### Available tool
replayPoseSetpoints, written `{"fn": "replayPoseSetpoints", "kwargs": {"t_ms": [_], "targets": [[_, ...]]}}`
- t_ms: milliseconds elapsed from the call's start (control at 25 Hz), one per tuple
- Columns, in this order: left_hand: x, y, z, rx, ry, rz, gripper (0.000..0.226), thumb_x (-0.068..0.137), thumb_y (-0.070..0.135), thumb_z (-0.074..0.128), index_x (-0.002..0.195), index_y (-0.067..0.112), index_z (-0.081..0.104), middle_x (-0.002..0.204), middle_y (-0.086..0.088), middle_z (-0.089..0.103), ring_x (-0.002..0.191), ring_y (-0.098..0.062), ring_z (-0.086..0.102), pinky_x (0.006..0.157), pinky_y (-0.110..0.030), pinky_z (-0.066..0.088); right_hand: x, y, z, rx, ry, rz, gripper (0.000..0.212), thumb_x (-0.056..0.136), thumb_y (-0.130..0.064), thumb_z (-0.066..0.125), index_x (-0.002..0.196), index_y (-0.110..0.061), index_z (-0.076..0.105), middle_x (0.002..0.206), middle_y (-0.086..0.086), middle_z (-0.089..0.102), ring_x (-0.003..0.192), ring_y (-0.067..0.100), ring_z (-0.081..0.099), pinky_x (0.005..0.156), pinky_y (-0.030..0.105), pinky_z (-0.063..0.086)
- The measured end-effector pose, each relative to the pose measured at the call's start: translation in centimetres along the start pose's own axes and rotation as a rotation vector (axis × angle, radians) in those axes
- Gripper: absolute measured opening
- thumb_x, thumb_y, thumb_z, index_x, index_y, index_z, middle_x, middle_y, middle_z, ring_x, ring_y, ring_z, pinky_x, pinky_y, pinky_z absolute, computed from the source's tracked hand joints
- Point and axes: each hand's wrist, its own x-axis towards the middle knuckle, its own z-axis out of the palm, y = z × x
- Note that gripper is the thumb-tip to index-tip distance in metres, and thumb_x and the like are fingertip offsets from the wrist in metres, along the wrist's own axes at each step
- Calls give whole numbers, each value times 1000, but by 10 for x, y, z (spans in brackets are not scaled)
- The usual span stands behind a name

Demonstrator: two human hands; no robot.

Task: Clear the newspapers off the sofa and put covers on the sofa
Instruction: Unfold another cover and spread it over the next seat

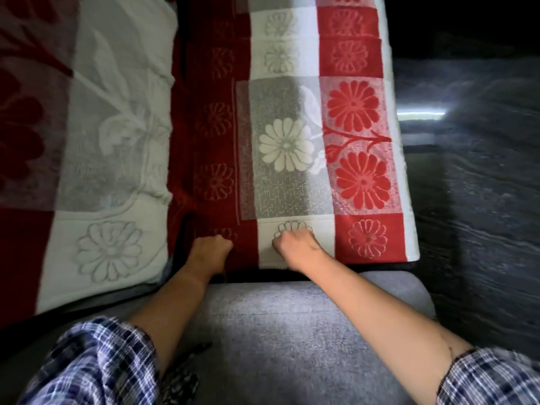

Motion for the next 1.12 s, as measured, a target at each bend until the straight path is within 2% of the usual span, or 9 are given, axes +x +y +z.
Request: {"fn": "replayPoseSetpoints", "kwargs": {"t_ms": [200, 440, 560, 720, 800, 880, 1000, 1040, 1120], "targets": [[4, 9, 9, 72, 95, -23, 31, 93, 5, 43, 118, 13, 58, 120, -7, 59, 113, -26, 57, 89, -37, 48, 10, -13, 3, -47, -46, -106, 30, 92, 0, 45, 121, -7, 50, 119, 13, 56, 110, 32, 57, 82, 38, 48], [10, 7, 16, 6, -101, -151, 35, 91, 3, 46, 124, 12, 56, 127, -7, 55, 117, -24, 54, 90, -33, 48, 10, -16, 6, 105, -74, -177, 23, 94, -9, 40, 106, -4, 59, 108, 19, 60, 100, 33, 60, 80, 35, 46], [10, 9, 16, 19, -199, -174, 36, 94, 7, 41, 128, 12, 52, 131, -7, 52, 119, -22, 52, 91, -32, 46, 7, -12, 10, 204, -8, -172, 18, 91, -9, 49, 104, -3, 61, 104, 20, 63, 97, 33, 61, 79, 37, 49], [8, 21, 4, 154, -178, -164, 36, 95, 13, 41, 129, 14, 51, 132, -4, 53, 122, -22, 51, 93, -36, 45, 2, -3, 12, 403, 68, -87, 21, 86, -12, 62, 106, -7, 62, 111, 12, 56, 96, 30, 60, 82, 38, 51], [12, 37, -4, 183, -175, -171, 36, 95, 13, 40, 129, 13, 52, 131, -5, 54, 119, -24, 53, 80, -37, 49, -1, -1, 15, 408, 48, -80, 23, 84, -8, 63, 107, -5, 62, 111, 9, 52, 97, 28, 59, 80, 34, 49], [18, 52, -12, 166, -249, -235, 37, 95, 9, 35, 126, 9, 55, 127, -9, 57, 110, -29, 58, 56, -36, 47, -2, 4, 19, 442, 89, -18, 25, 85, -9, 60, 110, -6, 60, 112, 10, 54, 102, 29, 58, 81, 35, 47], [24, 62, -17, 165, -348, -319, 38, 95, 11, 33, 125, 5, 55, 125, -14, 57, 103, -34, 60, 43, -38, 41, -1, 25, 22, 623, 285, 194, 44, 84, -9, 62, 127, -10, 52, 136, 9, 38, 127, 25, 40, 106, 37, 37], [23, 63, -19, 152, -332, -327, 37, 94, 11, 34, 124, 5, 55, 125, -14, 57, 103, -35, 59, 46, -39, 44, -4, 33, 22, 623, 316, 217, 49, 84, -6, 61, 131, -11, 49, 147, 8, 26, 136, 25, 27, 114, 40, 26], [22, 68, -28, 104, -180, -258, 34, 93, 7, 38, 122, 9, 56, 124, -10, 58, 106, -31, 59, 62, -41, 50, -12, 47, 29, 568, 246, 167, 53, 84, 2, 55, 133, -17, 48, 157, 2, 5, 145, 25, 1, 118, 47, 6]]}}
